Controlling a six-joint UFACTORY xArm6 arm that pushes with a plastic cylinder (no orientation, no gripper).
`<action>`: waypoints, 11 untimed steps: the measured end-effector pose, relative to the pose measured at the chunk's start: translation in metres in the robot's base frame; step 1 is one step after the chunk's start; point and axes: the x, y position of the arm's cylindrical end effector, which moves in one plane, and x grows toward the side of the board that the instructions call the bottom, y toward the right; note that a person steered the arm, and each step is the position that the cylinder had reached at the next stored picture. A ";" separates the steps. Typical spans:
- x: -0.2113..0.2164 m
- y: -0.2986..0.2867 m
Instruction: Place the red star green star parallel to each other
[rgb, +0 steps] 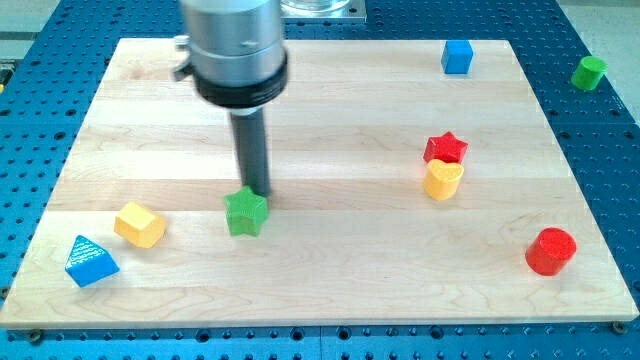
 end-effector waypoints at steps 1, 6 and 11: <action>0.003 0.079; -0.027 0.334; -0.053 -0.062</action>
